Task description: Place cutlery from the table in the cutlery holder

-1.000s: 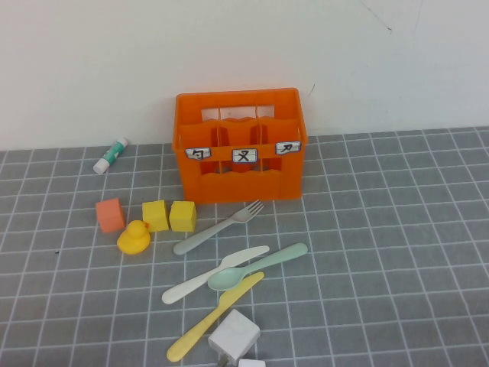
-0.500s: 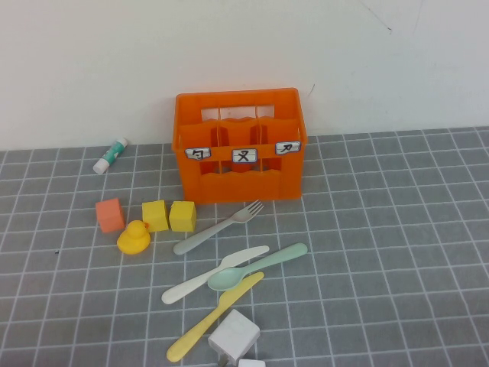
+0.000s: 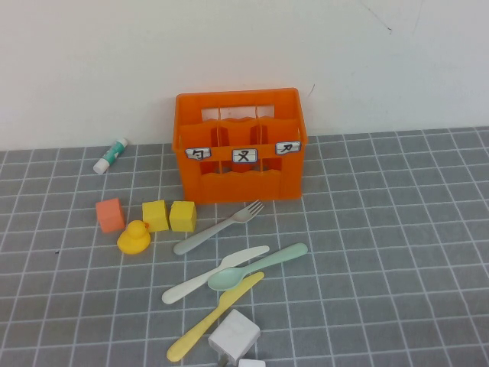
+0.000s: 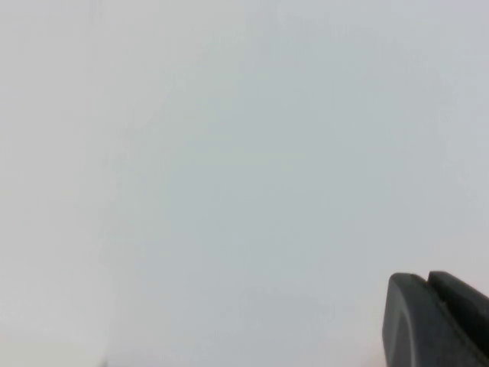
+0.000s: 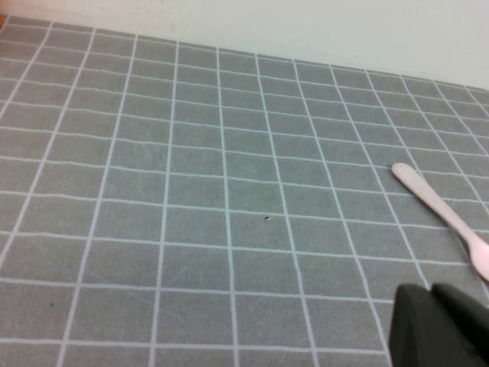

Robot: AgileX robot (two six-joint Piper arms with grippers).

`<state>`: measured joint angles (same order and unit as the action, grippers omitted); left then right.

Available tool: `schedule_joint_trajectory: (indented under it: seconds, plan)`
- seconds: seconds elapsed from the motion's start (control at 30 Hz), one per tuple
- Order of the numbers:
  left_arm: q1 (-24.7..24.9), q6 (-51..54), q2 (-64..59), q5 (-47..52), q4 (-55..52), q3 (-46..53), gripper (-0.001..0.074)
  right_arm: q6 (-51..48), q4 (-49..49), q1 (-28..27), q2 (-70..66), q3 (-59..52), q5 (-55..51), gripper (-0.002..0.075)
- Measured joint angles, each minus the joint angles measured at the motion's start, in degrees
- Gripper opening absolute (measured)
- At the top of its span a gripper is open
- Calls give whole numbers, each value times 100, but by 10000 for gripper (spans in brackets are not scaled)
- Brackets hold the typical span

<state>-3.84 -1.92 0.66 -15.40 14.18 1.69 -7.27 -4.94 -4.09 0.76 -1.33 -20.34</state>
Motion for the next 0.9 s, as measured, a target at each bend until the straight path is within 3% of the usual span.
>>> schedule_joint_trajectory:
  seconds: [0.1,0.2,0.37,0.43,0.77,0.83,0.9]
  plan:
    - [0,-28,0,-369,56,0,-1,0,0,0,0,0,0,-3]
    - [0,-757,0,-489,56,0,-1,0,0,0,0,0,0,-3]
    - [0,-3969,0,-527,308,0,-1,0,0,0,0,0,0,-3]
    - [0,-4430,0,-530,365,0,-1,0,0,0,0,0,0,-3]
    - [0,-4635,0,-253,-55,-11,-1,0,0,0,0,0,0,-3]
    - [0,-4622,-35,281,-526,-278,-1,0,0,0,0,0,0,-3]
    - [0,-4510,-308,1447,-1455,-1041,-1,0,0,0,0,0,0,-3]
